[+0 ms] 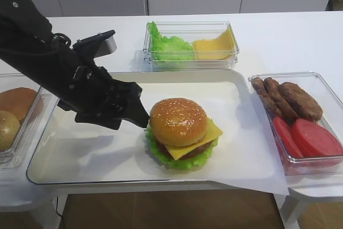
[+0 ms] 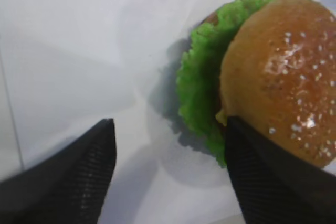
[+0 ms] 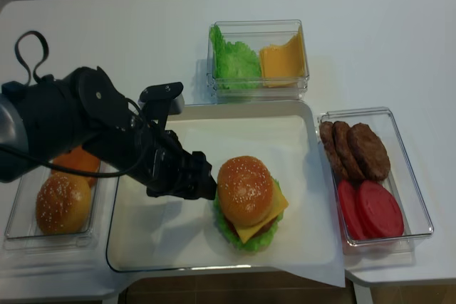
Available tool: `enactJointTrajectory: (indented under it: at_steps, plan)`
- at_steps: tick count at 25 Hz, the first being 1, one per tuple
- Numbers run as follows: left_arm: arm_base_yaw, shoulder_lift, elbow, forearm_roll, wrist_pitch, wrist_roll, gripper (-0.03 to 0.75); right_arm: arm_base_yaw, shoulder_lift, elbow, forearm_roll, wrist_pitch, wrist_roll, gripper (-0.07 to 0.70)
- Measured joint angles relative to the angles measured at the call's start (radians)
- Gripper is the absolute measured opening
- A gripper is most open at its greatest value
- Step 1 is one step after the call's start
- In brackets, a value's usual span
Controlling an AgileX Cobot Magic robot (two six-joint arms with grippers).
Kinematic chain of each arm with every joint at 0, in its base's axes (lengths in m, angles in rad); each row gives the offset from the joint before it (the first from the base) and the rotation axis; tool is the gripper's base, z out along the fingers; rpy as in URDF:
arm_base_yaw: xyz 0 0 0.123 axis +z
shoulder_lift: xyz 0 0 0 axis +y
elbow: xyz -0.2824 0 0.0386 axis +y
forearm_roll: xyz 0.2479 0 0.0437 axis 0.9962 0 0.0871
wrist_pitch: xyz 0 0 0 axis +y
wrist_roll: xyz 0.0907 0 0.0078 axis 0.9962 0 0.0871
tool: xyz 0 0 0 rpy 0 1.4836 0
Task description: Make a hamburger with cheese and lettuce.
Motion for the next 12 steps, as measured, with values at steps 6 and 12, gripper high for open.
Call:
enactJointTrajectory:
  at_steps: [6,12]
  plan:
    - [0.0,0.0,0.0,-0.016,0.002,0.021,0.484,0.0,0.0,0.0,0.0,0.0,0.0,-0.004]
    - [0.0,0.0,0.0,-0.011,0.004,0.027,0.484,0.0,0.0,0.0,0.0,0.0,-0.001,-0.004]
